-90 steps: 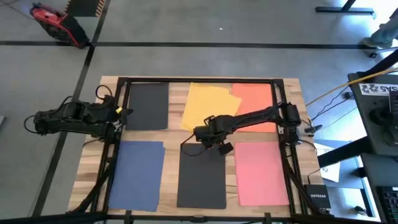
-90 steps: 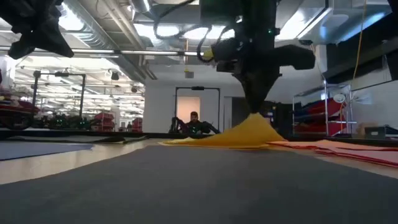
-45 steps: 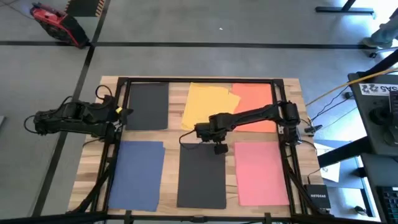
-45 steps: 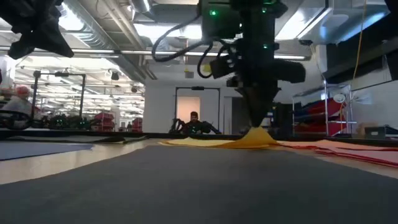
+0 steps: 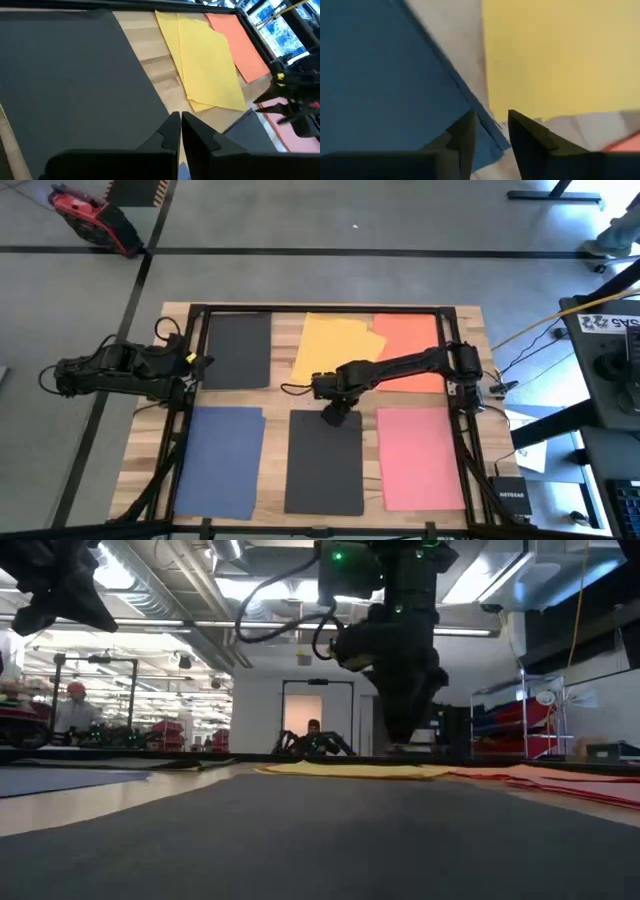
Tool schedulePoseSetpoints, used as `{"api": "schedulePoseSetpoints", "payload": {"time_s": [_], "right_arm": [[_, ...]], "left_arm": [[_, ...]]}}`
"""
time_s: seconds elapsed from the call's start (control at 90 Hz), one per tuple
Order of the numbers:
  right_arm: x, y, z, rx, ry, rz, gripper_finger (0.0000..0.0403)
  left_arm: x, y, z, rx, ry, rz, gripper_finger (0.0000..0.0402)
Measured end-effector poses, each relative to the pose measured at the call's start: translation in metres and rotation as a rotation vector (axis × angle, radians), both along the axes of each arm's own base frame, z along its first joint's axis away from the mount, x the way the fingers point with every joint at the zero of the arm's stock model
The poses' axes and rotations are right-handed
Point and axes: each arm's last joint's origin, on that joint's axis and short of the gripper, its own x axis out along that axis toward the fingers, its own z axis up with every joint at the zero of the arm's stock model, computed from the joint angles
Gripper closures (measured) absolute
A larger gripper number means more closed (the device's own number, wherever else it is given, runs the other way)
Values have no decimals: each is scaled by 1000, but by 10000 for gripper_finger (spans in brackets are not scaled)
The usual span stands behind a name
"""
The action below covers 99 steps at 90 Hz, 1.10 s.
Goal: Organize paper
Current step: Stack the yellow colored paper on top of the yellow colored paper
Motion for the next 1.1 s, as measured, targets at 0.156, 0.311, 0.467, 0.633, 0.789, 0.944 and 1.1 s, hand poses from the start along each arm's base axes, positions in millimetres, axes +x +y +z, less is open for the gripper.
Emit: {"api": "schedulePoseSetpoints", "payload": {"time_s": [0.156, 0.311, 0.467, 0.633, 0.789, 0.944, 1.1], "right_arm": [[-3, -3, 3, -53, 0, -259, 377], [-6, -10, 15, -87, -54, -451, 396], [-7, -23, 31, -106, -130, -416, 402], [-13, -41, 48, -140, -173, -342, 402], [-30, -61, 68, -189, -214, -406, 403], [-57, -77, 54, -164, -254, -524, 403], [-83, -96, 25, -99, -274, -633, 403]], "left_arm": [[1, -1, 0, -71, -35, 12, 402], [8, -2, 3, -78, -47, -50, 402], [25, -4, 9, -51, -74, -125, 402], [49, -2, 9, 21, -6, -165, 402], [71, 8, 7, 70, 55, -198, 402], [96, 29, 6, 79, 39, -253, 402], [121, 62, -3, 51, 12, -293, 402]]}}
